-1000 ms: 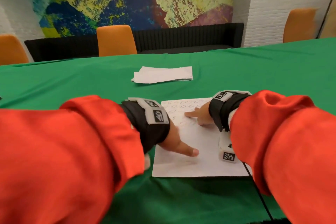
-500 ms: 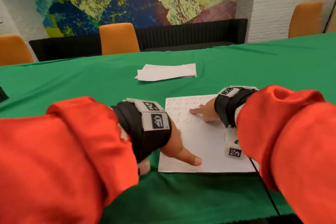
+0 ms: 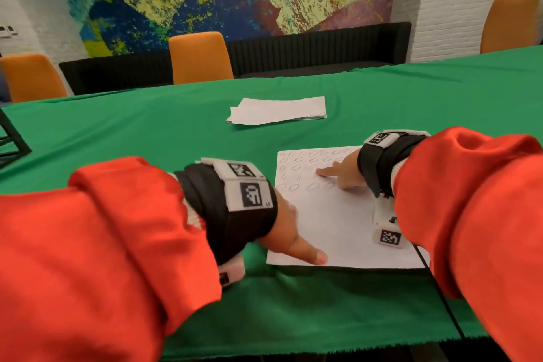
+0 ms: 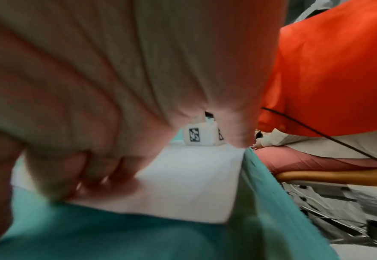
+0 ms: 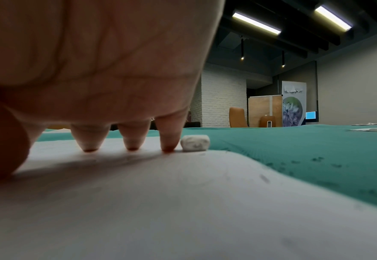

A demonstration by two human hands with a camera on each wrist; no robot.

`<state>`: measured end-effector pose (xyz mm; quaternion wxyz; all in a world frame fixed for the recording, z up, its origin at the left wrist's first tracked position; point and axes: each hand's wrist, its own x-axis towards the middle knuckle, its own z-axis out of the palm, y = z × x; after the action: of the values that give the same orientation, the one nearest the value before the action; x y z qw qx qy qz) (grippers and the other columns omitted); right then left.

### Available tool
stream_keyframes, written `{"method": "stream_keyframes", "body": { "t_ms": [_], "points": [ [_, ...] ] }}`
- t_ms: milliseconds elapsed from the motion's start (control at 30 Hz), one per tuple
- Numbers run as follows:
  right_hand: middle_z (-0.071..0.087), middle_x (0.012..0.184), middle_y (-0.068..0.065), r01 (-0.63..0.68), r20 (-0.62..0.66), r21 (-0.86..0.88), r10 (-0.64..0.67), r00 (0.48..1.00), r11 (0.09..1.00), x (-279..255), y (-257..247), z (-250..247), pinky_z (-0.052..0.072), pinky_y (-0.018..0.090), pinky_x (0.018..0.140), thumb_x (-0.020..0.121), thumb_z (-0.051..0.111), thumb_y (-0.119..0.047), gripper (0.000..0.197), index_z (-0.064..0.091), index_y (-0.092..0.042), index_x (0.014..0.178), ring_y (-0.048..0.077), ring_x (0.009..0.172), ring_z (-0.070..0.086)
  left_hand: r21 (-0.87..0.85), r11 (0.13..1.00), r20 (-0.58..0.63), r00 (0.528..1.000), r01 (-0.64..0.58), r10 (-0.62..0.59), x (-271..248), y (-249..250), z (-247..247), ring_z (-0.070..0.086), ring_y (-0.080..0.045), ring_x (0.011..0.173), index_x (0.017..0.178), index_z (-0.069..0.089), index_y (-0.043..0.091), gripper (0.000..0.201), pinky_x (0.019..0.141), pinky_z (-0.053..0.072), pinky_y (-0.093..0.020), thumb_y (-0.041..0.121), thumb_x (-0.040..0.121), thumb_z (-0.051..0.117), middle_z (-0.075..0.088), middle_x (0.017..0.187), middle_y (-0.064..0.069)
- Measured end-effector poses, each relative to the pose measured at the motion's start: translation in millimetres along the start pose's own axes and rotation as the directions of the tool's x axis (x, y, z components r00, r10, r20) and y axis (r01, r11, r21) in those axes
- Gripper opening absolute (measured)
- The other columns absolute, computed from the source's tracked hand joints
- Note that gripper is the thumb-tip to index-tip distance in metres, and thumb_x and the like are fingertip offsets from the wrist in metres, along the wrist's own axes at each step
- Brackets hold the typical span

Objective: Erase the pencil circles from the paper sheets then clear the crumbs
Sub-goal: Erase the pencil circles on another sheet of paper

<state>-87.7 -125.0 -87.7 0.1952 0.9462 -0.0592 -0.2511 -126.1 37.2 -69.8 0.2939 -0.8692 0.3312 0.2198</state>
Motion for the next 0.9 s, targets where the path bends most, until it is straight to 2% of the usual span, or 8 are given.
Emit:
{"method": "stream_keyframes", "body": {
  "t_ms": [100,167,333,400,500,600,667,900],
  "points": [
    [0.017,0.155,0.017,0.001,0.001,-0.047,-0.001,1.000,0.999,-2,-2,0,0.035,0.025,0.096,0.099,0.032,-0.009,0.064,-0.004,-0.025,0.150,0.029,0.133,0.037,0.051,0.997,0.024,0.998,0.065,-0.066,-10,-14,-11,0.043,-0.027,0.130,0.141,0.040,0.010,0.091,0.108,0.026,-0.036,0.077,0.084,0.019,0.044,0.143,-0.011],
    [0.018,0.155,0.016,0.000,-0.001,-0.058,0.000,1.000,0.998,-1,-2,-1,0.033,0.027,0.101,0.098,0.033,-0.010,0.066,-0.004,-0.026,0.150,0.029,0.134,0.036,0.072,0.996,-0.015,0.998,0.061,-0.060,-13,-19,-19,0.042,-0.026,0.131,0.141,0.041,0.011,0.089,0.108,0.026,-0.036,0.075,0.085,0.018,0.046,0.143,-0.010],
    [0.014,0.156,0.014,0.001,-0.003,-0.011,-0.001,1.000,1.000,-1,-1,0,0.027,0.030,0.106,0.099,0.033,-0.013,0.063,-0.002,-0.024,0.150,0.028,0.138,0.028,-0.042,0.996,-0.167,0.984,-0.076,0.068,4,0,-21,0.012,-0.022,0.146,0.153,-0.004,0.016,0.090,0.116,0.009,-0.039,0.072,0.088,0.024,-0.009,0.160,-0.001],
    [0.014,0.156,0.015,-0.001,-0.007,-0.002,0.001,1.000,1.000,0,-1,0,0.028,0.031,0.106,0.099,0.034,-0.014,0.063,-0.001,-0.024,0.150,0.029,0.138,0.029,-0.084,0.991,-0.155,0.984,-0.107,0.093,13,10,-14,0.009,-0.025,0.146,0.152,-0.007,0.014,0.091,0.115,0.007,-0.038,0.070,0.089,0.027,-0.012,0.159,-0.004],
    [0.015,0.155,0.017,0.003,-0.011,0.002,-0.003,1.000,1.000,1,-1,1,0.029,0.033,0.108,0.098,0.033,-0.012,0.064,-0.001,-0.025,0.150,0.031,0.137,0.030,-0.099,0.994,-0.102,0.994,-0.050,0.040,17,10,-11,0.023,-0.027,0.142,0.152,0.006,0.009,0.094,0.113,0.017,-0.036,0.073,0.087,0.030,0.007,0.160,-0.008],
    [0.014,0.155,0.016,0.003,-0.018,0.006,-0.003,1.000,1.000,2,0,2,0.028,0.034,0.108,0.099,0.030,-0.014,0.061,-0.001,-0.025,0.150,0.032,0.137,0.030,-0.046,0.998,-0.037,0.998,0.053,-0.055,6,-3,-20,0.043,-0.025,0.128,0.144,0.036,0.006,0.088,0.104,0.027,-0.033,0.073,0.088,0.021,0.042,0.145,-0.012],
    [0.012,0.156,0.016,0.005,-0.014,0.006,-0.005,1.000,1.000,2,0,2,0.027,0.034,0.107,0.100,0.029,-0.015,0.059,-0.001,-0.024,0.151,0.032,0.137,0.029,0.009,0.997,-0.049,0.996,0.080,-0.080,-2,-9,-29,0.046,-0.025,0.125,0.140,0.042,0.007,0.086,0.101,0.029,-0.032,0.072,0.088,0.019,0.048,0.139,-0.012],
    [0.011,0.156,0.014,0.010,-0.008,0.031,-0.009,1.000,0.999,-3,1,0,0.024,0.033,0.108,0.101,0.030,-0.016,0.059,-0.001,-0.024,0.150,0.030,0.140,0.024,-0.039,0.998,-0.171,0.984,-0.055,0.048,19,3,-30,0.021,-0.026,0.143,0.153,0.009,0.013,0.089,0.113,0.017,-0.038,0.072,0.088,0.025,0.005,0.160,-0.006]
  ]
}}
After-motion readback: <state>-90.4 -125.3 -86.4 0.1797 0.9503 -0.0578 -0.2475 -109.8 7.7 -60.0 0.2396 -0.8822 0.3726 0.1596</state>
